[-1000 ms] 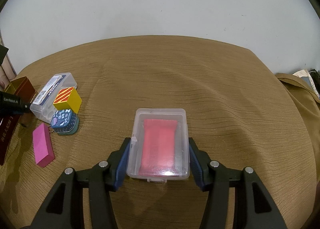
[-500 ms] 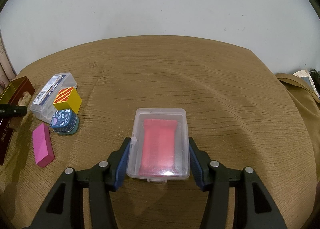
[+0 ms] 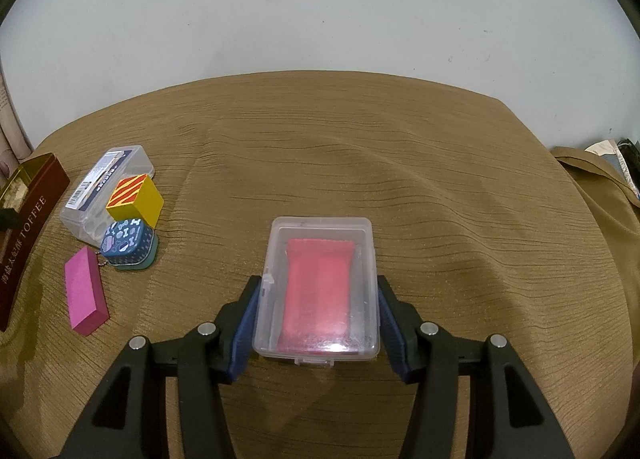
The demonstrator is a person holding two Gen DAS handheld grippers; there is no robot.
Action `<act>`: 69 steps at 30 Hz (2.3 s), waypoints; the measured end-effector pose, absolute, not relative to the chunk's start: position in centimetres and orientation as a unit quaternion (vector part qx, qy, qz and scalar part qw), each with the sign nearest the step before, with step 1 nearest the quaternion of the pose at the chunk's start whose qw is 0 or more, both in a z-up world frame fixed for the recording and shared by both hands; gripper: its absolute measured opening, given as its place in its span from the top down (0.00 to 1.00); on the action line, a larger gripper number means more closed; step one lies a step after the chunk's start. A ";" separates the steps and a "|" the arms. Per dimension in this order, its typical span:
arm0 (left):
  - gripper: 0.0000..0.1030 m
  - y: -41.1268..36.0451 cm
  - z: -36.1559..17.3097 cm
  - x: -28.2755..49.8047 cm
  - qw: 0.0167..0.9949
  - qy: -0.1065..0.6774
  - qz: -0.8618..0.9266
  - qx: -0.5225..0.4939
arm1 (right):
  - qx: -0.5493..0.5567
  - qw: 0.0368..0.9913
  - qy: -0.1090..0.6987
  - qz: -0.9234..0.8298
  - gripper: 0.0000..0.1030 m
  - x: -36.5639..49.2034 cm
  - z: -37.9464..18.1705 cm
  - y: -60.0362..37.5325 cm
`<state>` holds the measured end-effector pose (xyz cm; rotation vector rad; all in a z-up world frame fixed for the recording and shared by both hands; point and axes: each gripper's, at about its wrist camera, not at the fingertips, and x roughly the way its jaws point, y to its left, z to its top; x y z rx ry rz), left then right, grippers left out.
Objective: Organize rigid objects
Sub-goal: 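Carry the lip gloss into the gold tin and open the left gripper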
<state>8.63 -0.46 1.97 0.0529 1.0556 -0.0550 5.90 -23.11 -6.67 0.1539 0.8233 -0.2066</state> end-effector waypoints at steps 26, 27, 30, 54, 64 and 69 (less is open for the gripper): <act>0.83 11.5 0.2 10.1 0.847 0.527 0.078 0.000 | 0.073 0.909 0.399 -0.100 0.46 5.9 -6.7 -23.1; 0.83 11.7 0.0 10.3 0.845 0.528 0.080 -0.002 | 0.073 0.909 0.399 -0.100 0.46 5.9 -6.7 -23.1; 0.83 12.2 -0.4 10.6 0.846 0.526 0.085 -0.001 | 0.073 0.909 0.399 -0.100 0.46 5.9 -6.8 -23.1; 0.83 11.3 -1.8 14.4 0.842 0.535 0.060 0.025 | 0.072 0.909 0.399 -0.100 0.46 5.9 -6.8 -23.0; 0.82 11.6 -3.6 14.0 0.835 0.545 0.066 0.034 | 0.072 0.909 0.399 -0.100 0.46 5.9 -6.9 -23.0; 0.80 11.8 -3.4 13.9 0.836 0.543 0.066 0.037 | 0.071 0.909 0.399 -0.099 0.46 6.0 -6.8 -23.1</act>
